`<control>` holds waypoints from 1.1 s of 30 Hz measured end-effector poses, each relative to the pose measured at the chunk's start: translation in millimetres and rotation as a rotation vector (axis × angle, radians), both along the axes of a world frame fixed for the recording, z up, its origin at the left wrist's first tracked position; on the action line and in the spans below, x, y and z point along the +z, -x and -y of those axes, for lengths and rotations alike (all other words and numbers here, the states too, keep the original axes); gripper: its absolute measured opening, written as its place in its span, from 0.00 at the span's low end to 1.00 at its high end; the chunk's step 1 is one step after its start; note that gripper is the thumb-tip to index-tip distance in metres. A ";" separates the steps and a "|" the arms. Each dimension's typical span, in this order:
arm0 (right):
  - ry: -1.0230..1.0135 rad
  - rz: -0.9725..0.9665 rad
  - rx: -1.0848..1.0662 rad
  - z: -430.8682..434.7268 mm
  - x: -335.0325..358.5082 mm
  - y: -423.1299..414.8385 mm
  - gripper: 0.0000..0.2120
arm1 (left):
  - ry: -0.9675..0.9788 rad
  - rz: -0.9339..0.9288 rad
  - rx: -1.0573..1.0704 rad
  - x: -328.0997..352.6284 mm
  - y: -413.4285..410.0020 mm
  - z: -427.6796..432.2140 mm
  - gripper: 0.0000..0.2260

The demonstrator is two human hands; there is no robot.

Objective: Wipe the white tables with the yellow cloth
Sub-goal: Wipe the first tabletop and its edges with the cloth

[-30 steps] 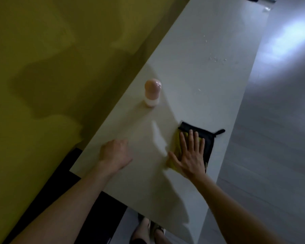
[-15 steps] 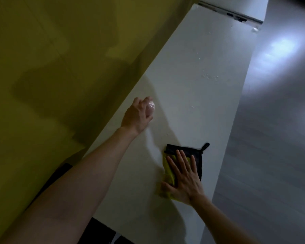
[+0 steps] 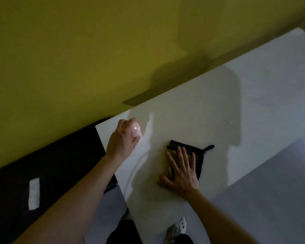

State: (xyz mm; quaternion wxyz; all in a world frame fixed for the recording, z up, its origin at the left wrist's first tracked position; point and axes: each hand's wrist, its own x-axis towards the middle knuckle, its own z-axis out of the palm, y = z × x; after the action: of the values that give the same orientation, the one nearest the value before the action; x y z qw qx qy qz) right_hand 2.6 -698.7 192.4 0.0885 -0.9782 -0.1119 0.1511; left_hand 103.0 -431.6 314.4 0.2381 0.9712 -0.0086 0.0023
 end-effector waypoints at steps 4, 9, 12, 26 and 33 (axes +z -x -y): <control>0.005 -0.013 0.166 4.0 -4.2 -1.9 0.48 | -0.059 -0.014 0.155 -17.9 41.8 -16.6 0.30; 0.045 -0.010 0.285 10.8 -3.9 -13.5 0.52 | -0.033 0.022 0.185 -21.2 42.9 -13.8 0.30; 0.058 -0.008 0.329 11.5 -3.8 -24.9 0.55 | -0.005 0.010 0.191 -19.3 37.5 -10.4 0.34; -0.054 0.013 0.605 14.1 2.2 -37.3 0.42 | -0.345 0.060 0.148 -57.6 117.3 68.1 0.14; -0.132 0.109 0.815 91.3 -6.3 -134.7 0.42 | -0.227 -0.546 0.459 -74.8 119.3 162.1 0.46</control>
State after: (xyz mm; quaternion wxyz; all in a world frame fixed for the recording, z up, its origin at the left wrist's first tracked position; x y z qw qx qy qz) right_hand 137.3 -790.0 186.1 0.0780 -0.8527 -0.5038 0.1141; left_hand -16.3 -593.7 239.5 0.1157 0.9329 0.2728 -0.2047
